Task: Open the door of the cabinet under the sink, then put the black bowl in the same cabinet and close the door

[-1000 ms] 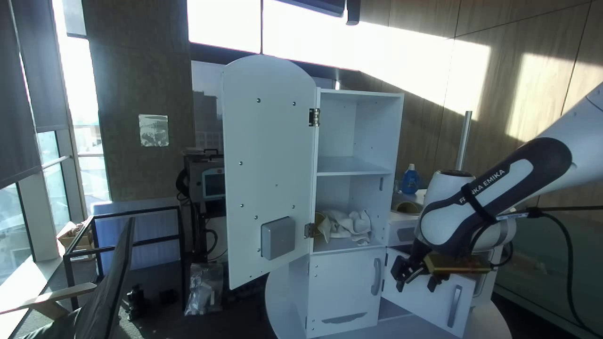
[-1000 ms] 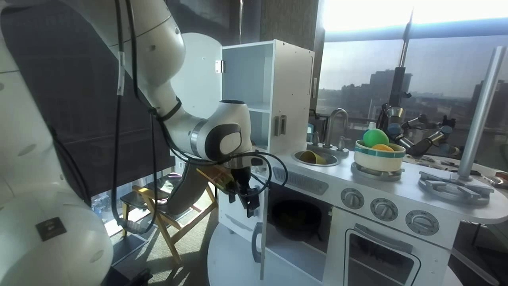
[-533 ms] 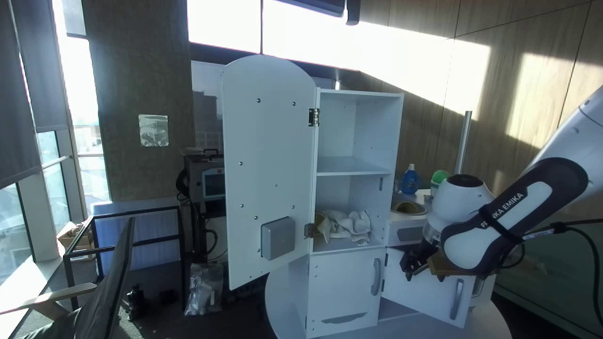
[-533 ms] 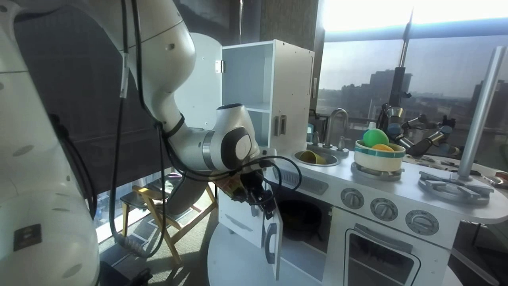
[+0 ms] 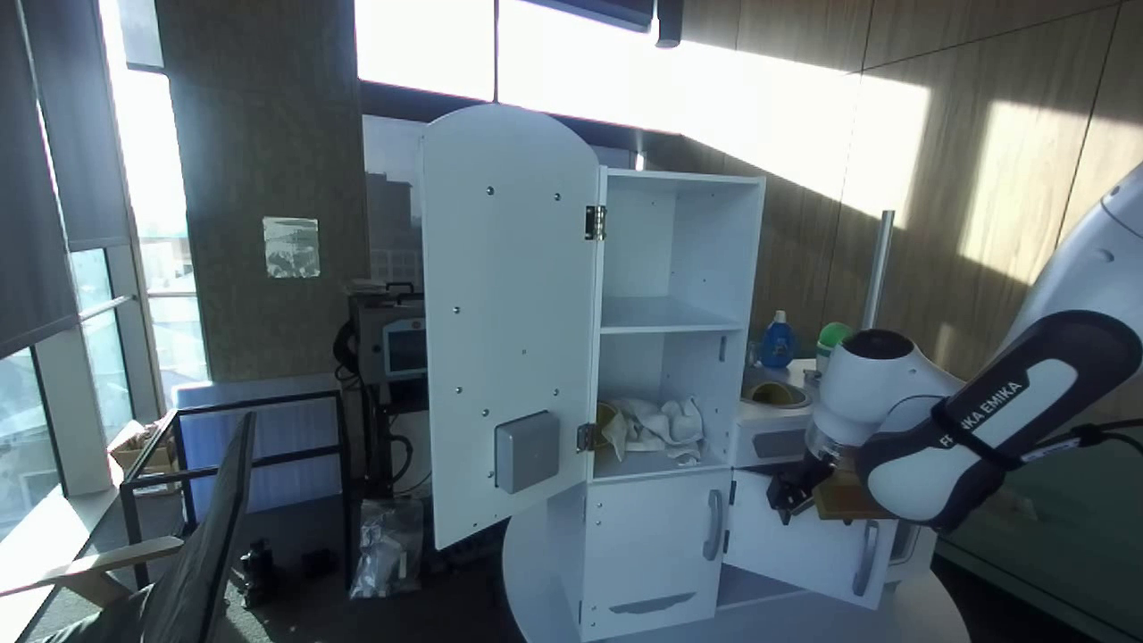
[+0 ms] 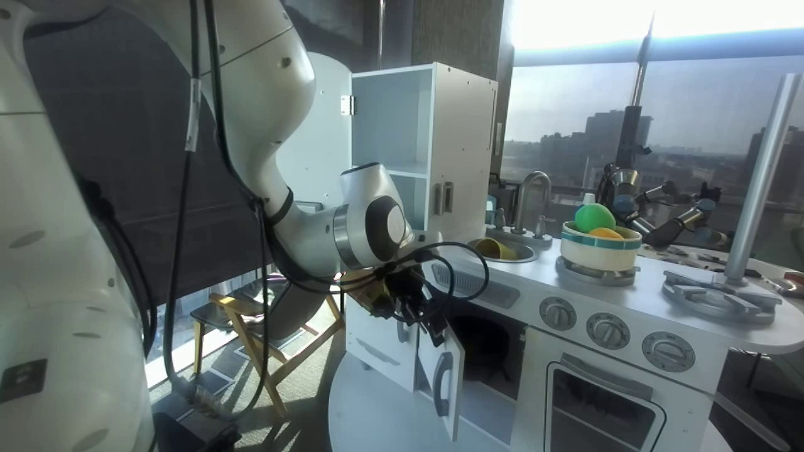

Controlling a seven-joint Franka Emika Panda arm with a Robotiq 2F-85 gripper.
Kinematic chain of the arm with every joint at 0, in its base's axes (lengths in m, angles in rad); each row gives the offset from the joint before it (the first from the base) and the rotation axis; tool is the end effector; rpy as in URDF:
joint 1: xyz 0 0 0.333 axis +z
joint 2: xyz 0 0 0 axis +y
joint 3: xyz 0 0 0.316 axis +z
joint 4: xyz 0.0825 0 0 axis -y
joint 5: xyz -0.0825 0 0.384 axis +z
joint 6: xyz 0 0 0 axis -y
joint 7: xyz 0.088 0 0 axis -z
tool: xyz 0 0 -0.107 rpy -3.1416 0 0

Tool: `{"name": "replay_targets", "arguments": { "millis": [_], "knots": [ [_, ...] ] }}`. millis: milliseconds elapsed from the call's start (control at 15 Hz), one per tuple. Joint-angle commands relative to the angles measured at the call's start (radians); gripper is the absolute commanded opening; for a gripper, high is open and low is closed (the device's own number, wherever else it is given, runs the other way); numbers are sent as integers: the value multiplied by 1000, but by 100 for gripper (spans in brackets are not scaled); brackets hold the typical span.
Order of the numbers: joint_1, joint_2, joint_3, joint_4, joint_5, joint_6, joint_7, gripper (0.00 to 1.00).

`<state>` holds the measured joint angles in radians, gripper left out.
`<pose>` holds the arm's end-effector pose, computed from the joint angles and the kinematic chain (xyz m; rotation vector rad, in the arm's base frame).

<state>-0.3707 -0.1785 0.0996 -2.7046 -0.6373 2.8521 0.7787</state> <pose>0.4160 -0.0835 0.3125 2.8087 -0.6632 0.5393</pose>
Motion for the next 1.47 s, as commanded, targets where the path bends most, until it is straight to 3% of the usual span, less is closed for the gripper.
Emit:
{"name": "replay_targets", "arguments": {
  "millis": [0, 600, 1000, 1133, 1333, 1400],
  "knots": [
    [-67, 55, 28, 71, -151, -4, 137, 100],
    [-73, 193, 17, 221, -426, -1, 360, 100],
    [-73, 230, 4, 270, -480, -18, 387, 100],
    [-71, 220, 8, 259, -434, -39, 343, 100],
    [-67, 173, 24, 210, -267, -121, 203, 100],
    [43, 154, -78, 191, -170, -128, 114, 100]
  ]
}}
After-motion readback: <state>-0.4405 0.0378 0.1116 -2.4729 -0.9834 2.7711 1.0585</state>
